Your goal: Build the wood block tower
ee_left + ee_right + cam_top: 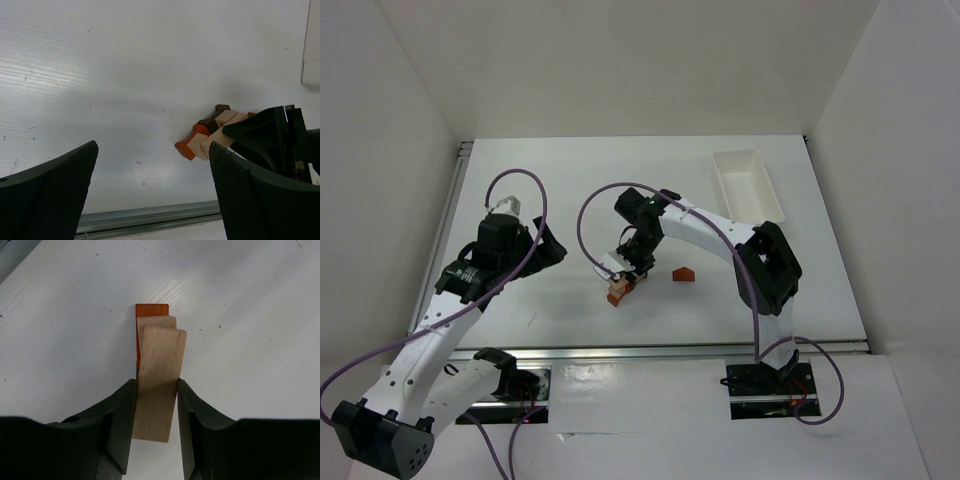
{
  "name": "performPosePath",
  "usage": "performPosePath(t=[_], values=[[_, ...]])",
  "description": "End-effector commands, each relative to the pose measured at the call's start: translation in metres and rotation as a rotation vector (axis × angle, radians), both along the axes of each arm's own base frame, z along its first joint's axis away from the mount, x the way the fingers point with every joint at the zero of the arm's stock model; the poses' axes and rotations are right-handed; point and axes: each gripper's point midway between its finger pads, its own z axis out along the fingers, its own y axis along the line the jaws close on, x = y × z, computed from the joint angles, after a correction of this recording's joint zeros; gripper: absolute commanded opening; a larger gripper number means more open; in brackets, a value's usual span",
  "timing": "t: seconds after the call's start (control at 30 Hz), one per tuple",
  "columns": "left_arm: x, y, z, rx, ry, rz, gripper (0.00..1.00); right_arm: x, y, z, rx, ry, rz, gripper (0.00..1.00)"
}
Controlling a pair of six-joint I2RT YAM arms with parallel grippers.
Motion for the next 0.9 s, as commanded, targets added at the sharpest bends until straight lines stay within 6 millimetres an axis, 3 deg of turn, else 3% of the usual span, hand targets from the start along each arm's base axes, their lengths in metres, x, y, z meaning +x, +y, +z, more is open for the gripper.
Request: performPosePath(t=[0.0,0.43,0.6,0.63,0.87], values=[[0.003,0.001,0.007,0.017,-0.019,-0.009,0.97,-0.004,0.004,0.008,-0.002,0.006,0.043,0.21],[0.005,0.002,0.008,0.023,-0.020,-0.002,0.97,-0.001,0.005,0.007,-0.008,0.000,0.042,0.22],[0.005,0.000,0.008,0.023,-0.020,-0.016,0.97,0.003,0.006,0.007,-0.008,-0.010,0.024,0.33],[0.005,0.000,0.008,0.023,-0.020,-0.016,0.97,0.004,0.005,0.006,-0.015,-0.016,0.023,0.52],[0.004,-0.002,0.008,0.023,-0.020,-0.025,0.97,0.009,0.010,0.011,0.010,-0.037,0.006,0.57]])
